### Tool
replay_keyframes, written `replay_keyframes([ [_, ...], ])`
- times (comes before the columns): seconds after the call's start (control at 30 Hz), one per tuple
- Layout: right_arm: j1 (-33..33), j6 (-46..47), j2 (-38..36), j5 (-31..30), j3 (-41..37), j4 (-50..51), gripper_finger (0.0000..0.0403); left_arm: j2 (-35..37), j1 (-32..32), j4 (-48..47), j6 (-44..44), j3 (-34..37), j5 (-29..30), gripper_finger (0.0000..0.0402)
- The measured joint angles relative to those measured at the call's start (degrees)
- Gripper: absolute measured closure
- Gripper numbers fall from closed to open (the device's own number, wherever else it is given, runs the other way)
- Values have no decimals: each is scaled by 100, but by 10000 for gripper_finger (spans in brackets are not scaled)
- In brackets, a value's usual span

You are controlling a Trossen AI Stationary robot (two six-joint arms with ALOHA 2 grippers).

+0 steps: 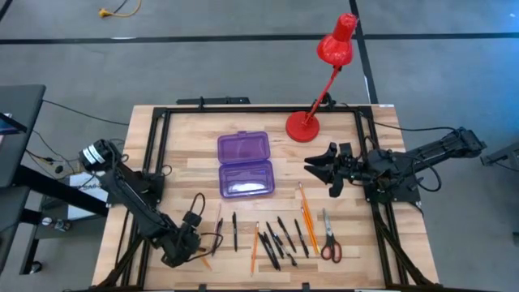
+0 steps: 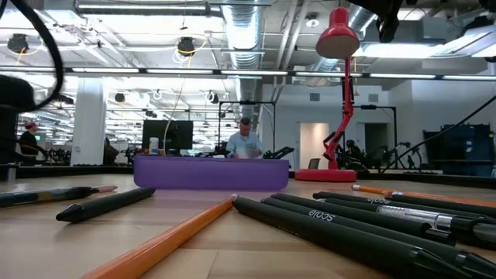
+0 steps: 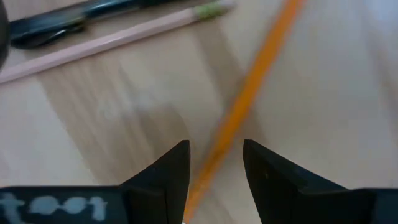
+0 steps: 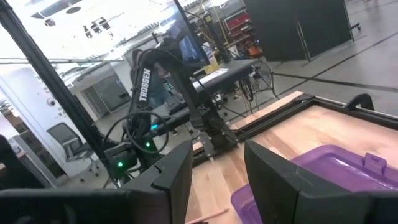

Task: Pick & place school supplies into a supply box
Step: Put the orange pencil into the purple supply box

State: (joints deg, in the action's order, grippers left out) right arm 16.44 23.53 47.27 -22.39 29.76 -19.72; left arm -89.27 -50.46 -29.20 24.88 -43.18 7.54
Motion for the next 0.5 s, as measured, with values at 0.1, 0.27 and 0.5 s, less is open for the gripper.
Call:
replay_keyframes([
  [0.1,5,2,0,2,0,28,262,-115,8,46,47,-5,58,262],
  [0.27,3,1,0,2,0,45,262,-164,9,45,76,-20,90,262],
  [0.5,3,0,0,2,0,49,262,-166,63,53,200,82,103,268],
])
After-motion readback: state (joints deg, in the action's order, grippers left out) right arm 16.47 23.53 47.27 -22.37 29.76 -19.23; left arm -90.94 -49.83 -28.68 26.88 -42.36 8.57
